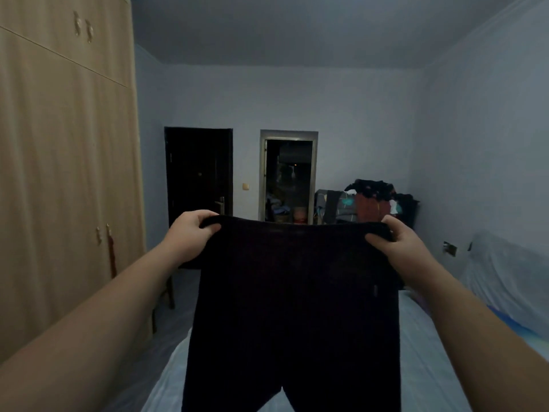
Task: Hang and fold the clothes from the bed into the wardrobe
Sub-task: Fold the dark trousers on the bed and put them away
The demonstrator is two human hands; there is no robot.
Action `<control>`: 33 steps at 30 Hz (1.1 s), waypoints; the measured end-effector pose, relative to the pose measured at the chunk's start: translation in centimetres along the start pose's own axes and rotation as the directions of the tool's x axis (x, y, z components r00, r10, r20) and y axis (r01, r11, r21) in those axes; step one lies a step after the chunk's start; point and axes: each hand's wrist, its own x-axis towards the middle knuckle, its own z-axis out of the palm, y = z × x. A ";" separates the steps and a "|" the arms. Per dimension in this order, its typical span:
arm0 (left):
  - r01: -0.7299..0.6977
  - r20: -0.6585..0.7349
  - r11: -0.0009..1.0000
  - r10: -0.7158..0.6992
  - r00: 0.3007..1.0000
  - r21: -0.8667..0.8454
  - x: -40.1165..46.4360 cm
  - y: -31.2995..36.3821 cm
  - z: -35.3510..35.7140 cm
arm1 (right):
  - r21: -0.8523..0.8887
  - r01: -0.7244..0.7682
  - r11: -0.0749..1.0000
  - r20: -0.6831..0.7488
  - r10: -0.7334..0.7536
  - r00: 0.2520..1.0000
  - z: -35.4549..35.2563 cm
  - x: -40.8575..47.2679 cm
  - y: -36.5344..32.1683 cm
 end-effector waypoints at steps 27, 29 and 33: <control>0.529 0.449 0.799 -0.376 0.810 -0.285 -0.4 -0.6 1.0 | 0.248 -0.489 0.836 0.176 0.457 0.872 -0.3 1.6 5.8; 0.575 0.462 0.763 -0.413 0.785 -0.296 -0.5 -1.6 1.8 | 0.221 -0.541 0.812 0.220 0.499 0.839 0.1 1.3 6.9; 0.600 0.453 0.736 -0.440 0.776 -0.313 -0.4 -3.5 2.7 | 0.159 -0.585 0.795 0.279 0.533 0.799 -0.2 0.9 9.3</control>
